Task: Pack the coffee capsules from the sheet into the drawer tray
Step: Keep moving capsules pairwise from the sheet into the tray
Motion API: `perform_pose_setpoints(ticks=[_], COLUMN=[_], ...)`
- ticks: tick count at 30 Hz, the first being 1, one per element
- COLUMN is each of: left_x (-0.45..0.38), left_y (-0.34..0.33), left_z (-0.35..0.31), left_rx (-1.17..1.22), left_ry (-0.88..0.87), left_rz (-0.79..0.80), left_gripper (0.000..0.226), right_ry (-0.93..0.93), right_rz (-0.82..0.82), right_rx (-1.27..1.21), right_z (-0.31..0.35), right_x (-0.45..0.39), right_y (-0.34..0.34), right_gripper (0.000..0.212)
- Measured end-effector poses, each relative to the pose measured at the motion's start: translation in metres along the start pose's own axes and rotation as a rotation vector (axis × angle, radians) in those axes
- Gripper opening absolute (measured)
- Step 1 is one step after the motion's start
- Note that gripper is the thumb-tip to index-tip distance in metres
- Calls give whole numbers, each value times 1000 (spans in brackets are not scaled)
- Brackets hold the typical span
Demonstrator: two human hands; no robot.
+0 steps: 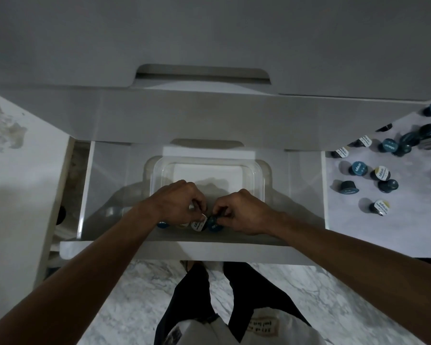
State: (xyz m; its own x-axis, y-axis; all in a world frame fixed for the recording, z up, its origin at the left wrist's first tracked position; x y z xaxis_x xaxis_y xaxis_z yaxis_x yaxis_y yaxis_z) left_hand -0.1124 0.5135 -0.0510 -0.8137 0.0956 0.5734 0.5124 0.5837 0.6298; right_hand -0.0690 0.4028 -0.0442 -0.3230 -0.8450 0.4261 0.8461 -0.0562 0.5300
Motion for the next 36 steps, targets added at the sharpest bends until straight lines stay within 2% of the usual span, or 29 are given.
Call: perform_pose_setpoints(ticks=[4,11,20,24,29,33,36], left_x=[7,36,55,54,43,10,-21], left_y=[13,56,92,92,92,52,8], left_z=[-2,-21,-84,-150,-270,-361,-399], left_rx=[25,91,239,289,308,370,352], left_ry=[-1,9,-80,-189,-335,-359,-320], left_rz=[-85,-297,-489,-570,-736,-781,-760], left_gripper=[30,34,32,26,19,17,19], right_ry=[-26,-125,-199,-169,-115,-141,-215], right_rz=[-77,-307,-607,-747,-895,-990,-1021], right_rx=[-16,-126,-376,-403,-392,-345,-301], right_z=[3,18,34,21,-23,-92,-145], right_x=[3,32,100,151,244,330,383], right_y=[15,54,86,115,167,199,213], right_gripper=[21,39,42,39,40,29,23])
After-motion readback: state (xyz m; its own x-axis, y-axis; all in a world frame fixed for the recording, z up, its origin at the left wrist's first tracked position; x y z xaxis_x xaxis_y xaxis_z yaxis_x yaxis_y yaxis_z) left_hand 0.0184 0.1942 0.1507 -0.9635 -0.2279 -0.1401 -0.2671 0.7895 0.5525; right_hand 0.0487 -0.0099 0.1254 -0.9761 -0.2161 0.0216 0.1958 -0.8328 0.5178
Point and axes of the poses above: each hand's wrist, its own x-axis away from the middle knuckle, its own y-axis out of the back of the hand, z = x × y, the point moved 9 cm from there along -x, towards the middle knuckle, and after that the axes turned 2 degrees about -z, right-handed, at the moved point
